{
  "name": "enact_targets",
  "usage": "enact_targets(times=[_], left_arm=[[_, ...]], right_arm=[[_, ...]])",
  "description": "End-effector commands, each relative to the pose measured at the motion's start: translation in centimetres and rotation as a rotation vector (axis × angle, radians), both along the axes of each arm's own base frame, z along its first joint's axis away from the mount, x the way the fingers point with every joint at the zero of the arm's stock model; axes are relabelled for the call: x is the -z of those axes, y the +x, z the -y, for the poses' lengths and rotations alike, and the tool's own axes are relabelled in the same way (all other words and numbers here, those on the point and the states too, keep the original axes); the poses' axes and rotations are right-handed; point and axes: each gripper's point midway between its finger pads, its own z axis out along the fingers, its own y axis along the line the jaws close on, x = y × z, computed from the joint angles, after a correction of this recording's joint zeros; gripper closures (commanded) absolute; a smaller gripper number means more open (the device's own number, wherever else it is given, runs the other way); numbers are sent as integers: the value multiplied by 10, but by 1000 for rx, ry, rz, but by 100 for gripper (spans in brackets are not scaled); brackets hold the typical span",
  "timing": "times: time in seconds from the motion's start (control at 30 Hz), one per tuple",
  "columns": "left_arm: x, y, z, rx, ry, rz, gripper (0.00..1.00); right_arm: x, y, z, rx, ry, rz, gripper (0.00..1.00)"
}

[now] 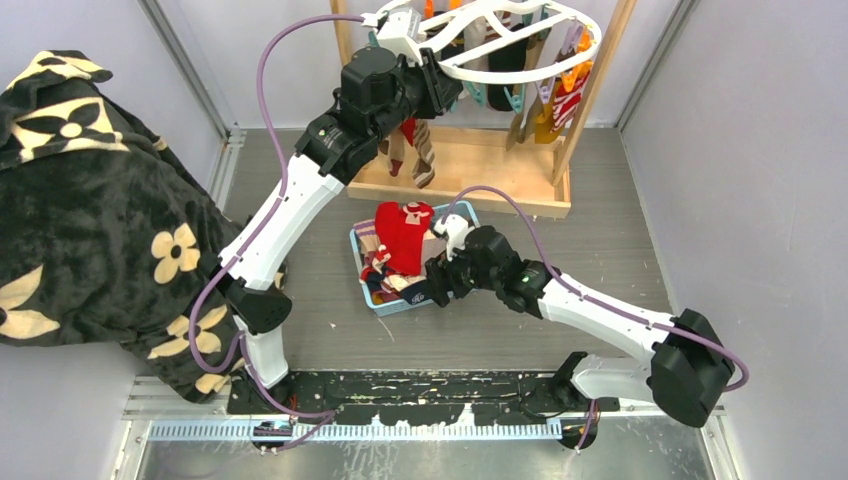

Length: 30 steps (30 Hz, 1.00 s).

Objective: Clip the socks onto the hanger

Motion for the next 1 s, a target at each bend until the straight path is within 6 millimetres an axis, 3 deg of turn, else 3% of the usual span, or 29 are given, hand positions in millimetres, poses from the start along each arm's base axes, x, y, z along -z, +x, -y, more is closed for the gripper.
enact_targets(times=[0.0, 0.2, 0.47, 0.53, 0.6, 0.63, 0.67, 0.97], left_arm=[[-33, -5, -17, -33, -41, 72, 84], [-32, -5, -16, -32, -41, 70, 84], [-34, -4, -17, -36, -44, 73, 84], [-34, -4, -17, -37, -43, 73, 84], [-34, -4, -18, -38, -43, 72, 84], [-33, -4, -18, -39, -41, 72, 84], [-33, -4, -17, -38, -39, 73, 84], [-34, -4, -19, -42, -38, 76, 84]], right_arm=[[-5, -12, -7, -70, -5, 3, 28], [3, -11, -8, -62, -14, -3, 36], [0, -9, -16, -71, 0, -15, 60], [-1, -9, -16, -73, 2, -14, 71], [-6, -6, -16, -61, 6, 4, 88], [-11, -3, -15, -50, 9, 20, 96], [-18, 2, -14, -32, 16, 42, 99], [-110, 43, 8, 169, 126, 315, 99]])
